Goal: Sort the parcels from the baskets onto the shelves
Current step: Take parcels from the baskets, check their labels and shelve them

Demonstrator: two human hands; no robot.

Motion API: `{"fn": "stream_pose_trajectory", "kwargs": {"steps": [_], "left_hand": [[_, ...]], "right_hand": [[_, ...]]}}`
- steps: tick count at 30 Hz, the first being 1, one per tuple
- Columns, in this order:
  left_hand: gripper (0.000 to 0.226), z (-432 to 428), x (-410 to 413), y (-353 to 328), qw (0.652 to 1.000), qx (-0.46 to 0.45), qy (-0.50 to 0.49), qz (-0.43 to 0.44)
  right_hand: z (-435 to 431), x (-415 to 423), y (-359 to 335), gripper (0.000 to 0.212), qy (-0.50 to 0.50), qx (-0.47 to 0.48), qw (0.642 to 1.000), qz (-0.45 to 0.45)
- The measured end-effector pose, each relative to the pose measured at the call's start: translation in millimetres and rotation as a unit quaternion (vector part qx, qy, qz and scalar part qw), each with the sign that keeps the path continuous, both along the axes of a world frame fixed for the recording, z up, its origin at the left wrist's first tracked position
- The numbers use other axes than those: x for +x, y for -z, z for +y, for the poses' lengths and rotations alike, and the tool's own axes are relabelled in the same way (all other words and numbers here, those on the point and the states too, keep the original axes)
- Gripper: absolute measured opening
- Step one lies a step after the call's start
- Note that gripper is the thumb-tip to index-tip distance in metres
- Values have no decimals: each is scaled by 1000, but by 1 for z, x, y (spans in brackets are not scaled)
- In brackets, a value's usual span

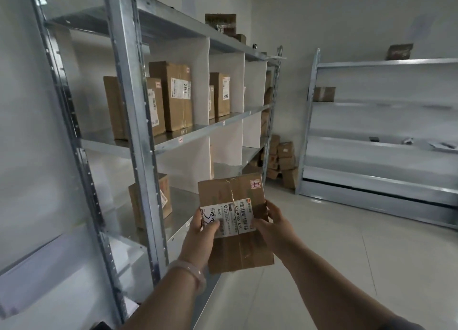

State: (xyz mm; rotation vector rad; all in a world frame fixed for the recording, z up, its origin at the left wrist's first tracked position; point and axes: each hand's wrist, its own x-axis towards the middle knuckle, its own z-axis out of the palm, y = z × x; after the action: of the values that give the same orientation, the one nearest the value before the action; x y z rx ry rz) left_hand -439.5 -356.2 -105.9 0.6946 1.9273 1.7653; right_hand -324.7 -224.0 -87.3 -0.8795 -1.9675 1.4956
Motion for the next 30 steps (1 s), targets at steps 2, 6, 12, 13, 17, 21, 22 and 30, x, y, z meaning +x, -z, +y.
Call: {"fn": "stream_pose_trajectory", "kwargs": {"steps": [2, 6, 12, 13, 17, 21, 22, 30], "left_hand": [[19, 22, -14, 7, 1000, 4, -7, -6], [22, 61, -53, 20, 1000, 7, -22, 3], [25, 107, -135, 33, 999, 5, -43, 7], [25, 114, -149, 30, 999, 8, -51, 10], [31, 139, -204, 34, 996, 6, -93, 7], [29, 154, -246, 51, 989, -9, -146, 30], [34, 157, -256, 55, 987, -10, -155, 25], [39, 187, -311, 86, 978, -16, -205, -20]], "right_hand": [[22, -14, 8, 40, -2, -7, 1000, 2], [61, -55, 22, 44, -18, -19, 1000, 17], [113, -141, 39, 52, -52, -21, 998, -13], [122, -157, 36, 51, -61, -24, 998, -21], [160, -224, 44, 59, -99, -49, 994, -18], [180, -272, 60, 52, -128, -49, 990, -40], [186, -283, 63, 42, -132, -43, 989, -46], [238, -386, 90, 28, -242, -35, 968, -66]]}}
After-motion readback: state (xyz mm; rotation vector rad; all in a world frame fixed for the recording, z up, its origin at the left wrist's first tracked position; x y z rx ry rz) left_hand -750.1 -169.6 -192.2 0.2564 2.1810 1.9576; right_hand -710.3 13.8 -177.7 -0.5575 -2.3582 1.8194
